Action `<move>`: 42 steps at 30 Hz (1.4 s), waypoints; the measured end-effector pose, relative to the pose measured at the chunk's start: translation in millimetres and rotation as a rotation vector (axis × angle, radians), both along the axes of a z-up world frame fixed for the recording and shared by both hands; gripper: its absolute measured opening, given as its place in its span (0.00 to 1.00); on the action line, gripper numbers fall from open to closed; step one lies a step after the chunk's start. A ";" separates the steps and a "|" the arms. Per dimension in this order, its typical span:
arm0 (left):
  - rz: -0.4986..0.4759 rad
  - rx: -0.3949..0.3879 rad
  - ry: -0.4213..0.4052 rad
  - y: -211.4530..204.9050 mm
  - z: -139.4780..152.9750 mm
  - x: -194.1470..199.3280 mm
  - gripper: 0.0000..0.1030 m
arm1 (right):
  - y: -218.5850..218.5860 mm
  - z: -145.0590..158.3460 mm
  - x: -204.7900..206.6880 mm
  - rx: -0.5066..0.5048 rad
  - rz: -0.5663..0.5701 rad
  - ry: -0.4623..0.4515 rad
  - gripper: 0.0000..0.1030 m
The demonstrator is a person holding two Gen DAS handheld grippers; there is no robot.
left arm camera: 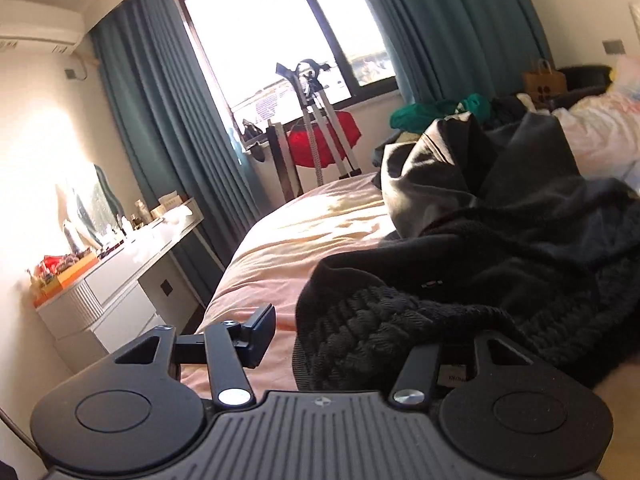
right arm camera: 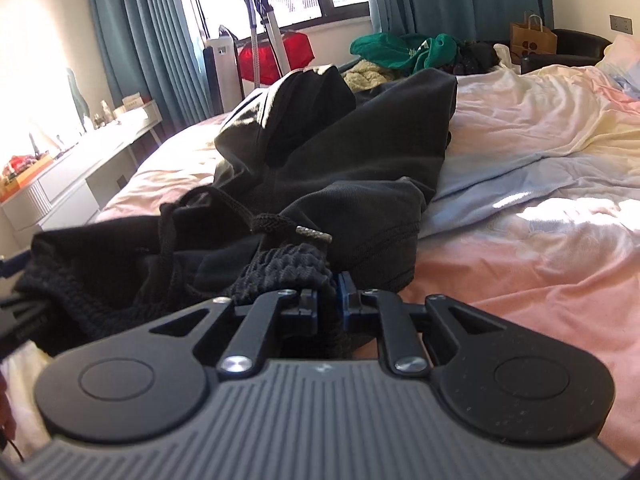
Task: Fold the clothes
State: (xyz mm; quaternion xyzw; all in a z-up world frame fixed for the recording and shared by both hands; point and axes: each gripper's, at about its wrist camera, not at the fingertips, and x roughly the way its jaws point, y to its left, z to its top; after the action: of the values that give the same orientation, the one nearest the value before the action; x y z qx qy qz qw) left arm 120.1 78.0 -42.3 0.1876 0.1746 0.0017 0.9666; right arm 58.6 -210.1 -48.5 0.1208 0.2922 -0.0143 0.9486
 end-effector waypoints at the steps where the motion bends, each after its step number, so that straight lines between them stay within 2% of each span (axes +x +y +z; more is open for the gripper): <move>1: 0.016 -0.042 -0.009 7.7 5.4 0.1 0.46 | 0.9 -2.8 0.5 -0.013 0.002 0.017 0.24; 3: 0.055 -0.134 -0.008 25.2 12.7 1.0 0.41 | 2.6 -8.3 1.7 -0.040 0.005 0.052 0.33; 4: 0.075 -0.180 -0.003 34.3 15.5 1.2 0.34 | 3.5 -9.9 1.0 -0.055 0.007 0.062 0.38; 7: 0.110 -0.299 0.028 57.3 18.8 4.8 0.33 | 7.0 -12.4 -4.4 -0.097 0.014 0.075 0.51; 11: 0.155 -0.414 0.078 83.4 14.8 7.2 0.27 | 15.4 -17.7 -15.1 -0.117 0.022 0.102 0.50; 12: 0.162 -0.438 0.092 89.4 13.4 7.4 0.26 | 18.3 -18.6 -16.9 -0.128 0.027 0.103 0.48; 14: 0.176 -0.485 0.120 100.6 10.7 7.6 0.22 | 24.8 -19.4 -19.4 -0.144 0.050 0.081 0.35; 15: 0.175 -0.498 0.125 102.5 10.1 7.5 0.19 | 27.1 -18.9 -20.3 -0.139 0.056 0.069 0.21; 16: 0.175 -0.512 0.131 104.4 9.6 7.3 0.14 | 29.2 -18.1 -21.5 -0.129 0.056 0.060 0.17; 19: 0.174 -0.546 0.111 107.6 15.4 6.9 0.12 | 35.9 -15.1 -26.9 -0.088 0.071 0.032 0.15; 23: 0.177 -0.645 0.070 125.9 35.4 9.6 0.10 | 48.2 -6.5 -36.3 0.026 0.118 -0.004 0.15; 25: 0.168 -0.633 0.038 136.8 49.7 14.5 0.10 | 61.1 -0.3 -39.6 0.073 0.160 -0.029 0.15; 28: 0.170 -0.585 -0.023 159.8 87.0 37.1 0.09 | 89.7 12.8 -39.4 0.168 0.261 -0.062 0.15; 30: 0.187 -0.586 -0.068 179.6 119.1 53.9 0.09 | 113.3 22.4 -35.4 0.242 0.333 -0.082 0.15; 34: 0.271 -0.553 -0.154 221.3 172.9 94.8 0.09 | 178.6 45.9 -14.1 0.327 0.497 -0.125 0.15; 35: 0.305 -0.537 -0.160 233.7 177.9 106.6 0.09 | 194.5 50.6 -7.7 0.347 0.536 -0.134 0.15; 39: 0.450 -0.471 -0.085 279.6 159.9 154.4 0.09 | 249.9 50.9 12.3 0.328 0.646 -0.130 0.16; 42: 0.512 -0.510 0.046 308.4 109.5 173.0 0.09 | 277.9 22.9 33.7 0.289 0.673 -0.037 0.17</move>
State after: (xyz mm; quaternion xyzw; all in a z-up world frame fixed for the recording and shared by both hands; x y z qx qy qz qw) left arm 293.1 386.4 67.2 -0.1096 0.2326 0.1959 0.9463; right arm 92.3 67.7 -25.6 0.1508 0.2975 0.3423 0.8784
